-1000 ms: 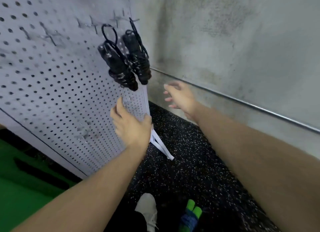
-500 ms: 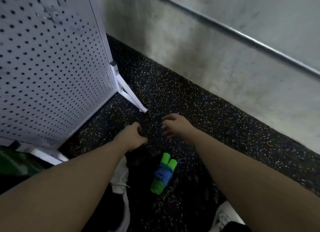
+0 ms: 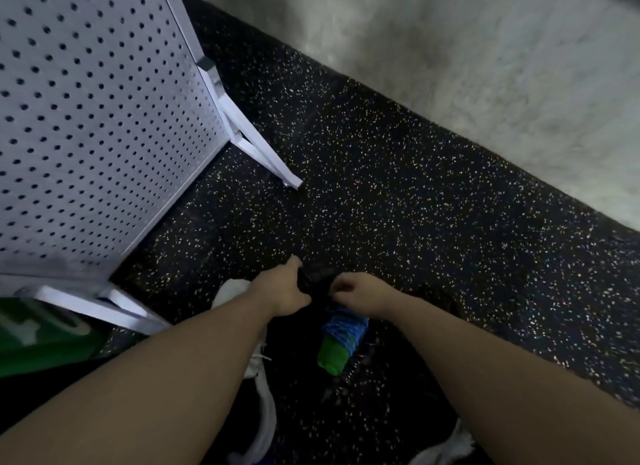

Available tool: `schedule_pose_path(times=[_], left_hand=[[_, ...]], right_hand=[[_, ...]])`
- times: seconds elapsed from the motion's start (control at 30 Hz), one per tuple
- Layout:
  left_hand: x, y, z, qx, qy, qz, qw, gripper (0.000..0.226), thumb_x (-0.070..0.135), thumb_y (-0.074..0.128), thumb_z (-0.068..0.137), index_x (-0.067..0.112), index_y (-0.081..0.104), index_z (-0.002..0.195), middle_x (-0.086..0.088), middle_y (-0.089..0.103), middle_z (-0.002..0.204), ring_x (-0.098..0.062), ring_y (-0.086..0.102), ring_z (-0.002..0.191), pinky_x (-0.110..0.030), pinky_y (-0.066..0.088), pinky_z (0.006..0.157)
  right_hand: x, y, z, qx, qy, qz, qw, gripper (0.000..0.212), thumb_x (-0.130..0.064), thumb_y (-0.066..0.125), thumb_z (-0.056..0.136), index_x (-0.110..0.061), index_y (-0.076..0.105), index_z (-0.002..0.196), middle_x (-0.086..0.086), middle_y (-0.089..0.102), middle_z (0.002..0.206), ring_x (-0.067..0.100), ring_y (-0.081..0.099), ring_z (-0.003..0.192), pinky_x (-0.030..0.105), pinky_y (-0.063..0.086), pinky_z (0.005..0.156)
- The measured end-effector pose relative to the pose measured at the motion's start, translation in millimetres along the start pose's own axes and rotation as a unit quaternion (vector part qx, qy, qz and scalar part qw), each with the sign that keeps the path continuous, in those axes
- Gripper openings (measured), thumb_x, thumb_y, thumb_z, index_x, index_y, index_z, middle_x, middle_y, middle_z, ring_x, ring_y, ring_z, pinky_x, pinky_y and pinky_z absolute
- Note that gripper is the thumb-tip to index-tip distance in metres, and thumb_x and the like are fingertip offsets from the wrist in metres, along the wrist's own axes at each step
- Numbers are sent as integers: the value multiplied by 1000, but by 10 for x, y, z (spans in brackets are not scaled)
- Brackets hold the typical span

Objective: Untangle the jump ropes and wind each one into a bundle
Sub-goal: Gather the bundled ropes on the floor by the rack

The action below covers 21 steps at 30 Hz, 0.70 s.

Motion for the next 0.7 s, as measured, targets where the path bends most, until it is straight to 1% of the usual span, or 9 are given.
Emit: schedule_pose_path(times=[0.03, 0.1, 0.17, 0.3, 0.37, 0.43, 0.53, 0.63, 0.7], left_hand=[[2, -35, -23, 19, -2, -13, 1000, 52, 35, 72, 88, 18, 38, 124, -6, 61, 109, -25, 62, 95, -35, 49, 74], [16, -115, -89, 46, -12, -63, 997, 50, 33, 74, 87, 17, 36, 117, -4, 59, 98, -18, 58, 79, -33, 41, 60], [25, -196, -132, 66, -17, -109, 992, 50, 30, 75, 88, 17, 36, 115, -4, 58, 92, -15, 54, 71, -31, 38, 54], [52, -262, -225, 61, -19, -132, 989, 49, 29, 74, 88, 16, 35, 117, -2, 57, 91, -14, 54, 72, -30, 39, 55], [69, -230, -258, 63, -20, -124, 990, 50, 29, 74, 87, 17, 35, 116, -2, 57, 91, -13, 55, 72, -30, 39, 55], [81, -183, -269, 65, -18, -122, 990, 51, 29, 75, 87, 17, 36, 116, -1, 56, 90, -13, 55, 73, -30, 39, 56], [95, -136, -266, 65, -16, -135, 989, 52, 30, 75, 85, 17, 36, 117, -2, 57, 96, -17, 58, 80, -32, 42, 61], [102, -168, -272, 72, -25, -165, 983, 55, 31, 76, 84, 18, 35, 118, -4, 58, 106, -18, 61, 89, -33, 46, 66], [127, -237, -307, 82, -23, -179, 980, 55, 31, 75, 85, 18, 34, 119, -3, 59, 103, -16, 61, 85, -32, 47, 65]], right_hand=[[20, 0, -13, -8, 2, -47, 999, 23, -28, 57, 96, -22, 67, 116, 0, 67, 118, 20, 60, 110, 29, 49, 94], [38, -6, -62, -9, 17, -167, 986, 29, -38, 55, 95, -25, 65, 119, 1, 65, 120, 24, 60, 111, 35, 51, 94], [55, 9, -95, 6, 38, -243, 969, 36, -41, 52, 95, -24, 61, 126, 5, 63, 122, 28, 59, 112, 37, 51, 92], [94, 120, -116, 35, 38, -235, 971, 51, -46, 56, 93, -24, 46, 138, 7, 59, 127, 30, 55, 117, 41, 50, 95], [95, 162, -150, 33, 4, -277, 960, 67, -49, 62, 88, -33, 34, 146, 5, 47, 140, 31, 43, 129, 47, 43, 104], [71, 229, -161, 3, -47, -359, 932, 79, -50, 67, 84, -40, 27, 150, 3, 31, 150, 32, 28, 138, 53, 31, 110], [19, 324, -93, 44, -67, -416, 906, 85, -53, 72, 80, -39, 28, 152, 5, 24, 156, 33, 20, 143, 55, 22, 114], [-49, 410, -59, 98, -85, -468, 874, 81, -48, 75, 79, -34, 37, 149, 8, 25, 154, 33, 22, 140, 50, 21, 113], [-69, 432, -76, 133, -113, -479, 860, 75, -43, 72, 82, -35, 38, 149, 9, 28, 150, 31, 25, 136, 49, 20, 111]])
Point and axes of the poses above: each hand's wrist, its own z-axis towards the middle knuckle, its own y-axis out of the palm, x = y × z, the point moved 1 cm from there along z, towards the middle knuckle
